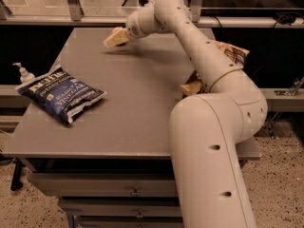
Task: Move orange near blue chip bag
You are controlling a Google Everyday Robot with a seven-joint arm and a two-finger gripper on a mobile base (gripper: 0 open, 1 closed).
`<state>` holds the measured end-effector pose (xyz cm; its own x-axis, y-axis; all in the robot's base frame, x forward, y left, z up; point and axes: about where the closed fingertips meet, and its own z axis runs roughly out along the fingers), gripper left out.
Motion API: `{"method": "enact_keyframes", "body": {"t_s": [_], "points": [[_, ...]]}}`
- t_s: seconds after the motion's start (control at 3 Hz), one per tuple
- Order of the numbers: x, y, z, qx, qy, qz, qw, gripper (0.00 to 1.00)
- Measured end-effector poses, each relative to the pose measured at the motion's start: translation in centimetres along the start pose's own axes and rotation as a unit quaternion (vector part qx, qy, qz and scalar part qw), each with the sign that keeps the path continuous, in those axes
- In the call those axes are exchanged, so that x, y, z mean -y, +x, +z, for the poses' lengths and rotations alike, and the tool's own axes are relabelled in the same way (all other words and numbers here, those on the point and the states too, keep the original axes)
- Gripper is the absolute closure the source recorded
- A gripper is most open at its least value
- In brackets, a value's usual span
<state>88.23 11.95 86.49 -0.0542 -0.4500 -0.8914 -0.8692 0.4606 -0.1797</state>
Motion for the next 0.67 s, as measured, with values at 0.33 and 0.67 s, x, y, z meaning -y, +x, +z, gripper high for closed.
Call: {"method": "enact_keyframes", "body": {"t_s": [0.33,0.67], "points": [[0.14,0.28,0.27,-0.006,0.000,0.002,1.0000,0.36],[0.05,0.76,0.20,-0.012,-0.002,0.006,0.9999,0.59]]}}
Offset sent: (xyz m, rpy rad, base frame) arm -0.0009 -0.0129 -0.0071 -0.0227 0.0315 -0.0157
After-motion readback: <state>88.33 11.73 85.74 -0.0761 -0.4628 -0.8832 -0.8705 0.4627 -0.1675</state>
